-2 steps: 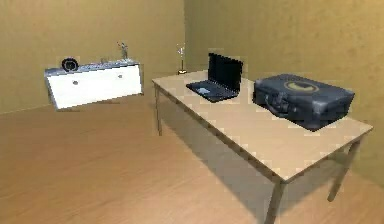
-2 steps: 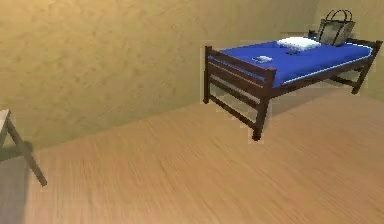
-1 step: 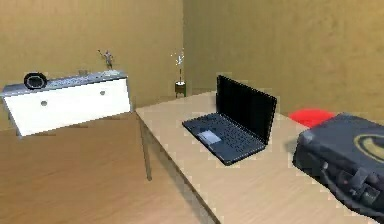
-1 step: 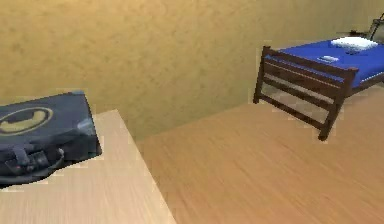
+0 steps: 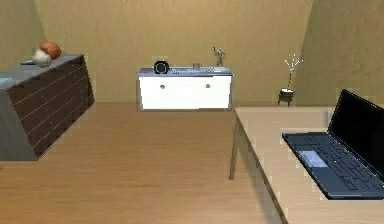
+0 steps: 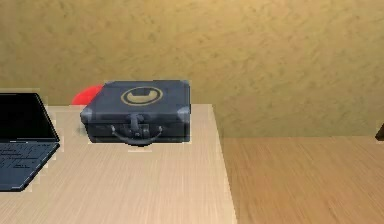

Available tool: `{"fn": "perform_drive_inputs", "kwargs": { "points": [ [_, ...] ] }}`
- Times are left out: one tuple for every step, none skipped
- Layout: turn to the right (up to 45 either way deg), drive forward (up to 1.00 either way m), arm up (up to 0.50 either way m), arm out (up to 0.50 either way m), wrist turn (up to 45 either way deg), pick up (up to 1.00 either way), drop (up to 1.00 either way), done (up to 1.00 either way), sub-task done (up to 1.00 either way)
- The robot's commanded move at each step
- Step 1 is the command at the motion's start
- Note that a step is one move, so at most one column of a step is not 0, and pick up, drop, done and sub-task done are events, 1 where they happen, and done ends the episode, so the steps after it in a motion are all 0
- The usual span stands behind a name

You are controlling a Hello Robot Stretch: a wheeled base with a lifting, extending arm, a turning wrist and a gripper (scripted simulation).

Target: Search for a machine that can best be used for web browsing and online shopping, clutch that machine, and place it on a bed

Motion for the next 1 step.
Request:
{"fn": "perform_drive_inputs", "kwargs": {
  "points": [
    [0.0,0.05,0.00,0.00,0.0,0.00,0.00,0.00,0.00]
  ]
}}
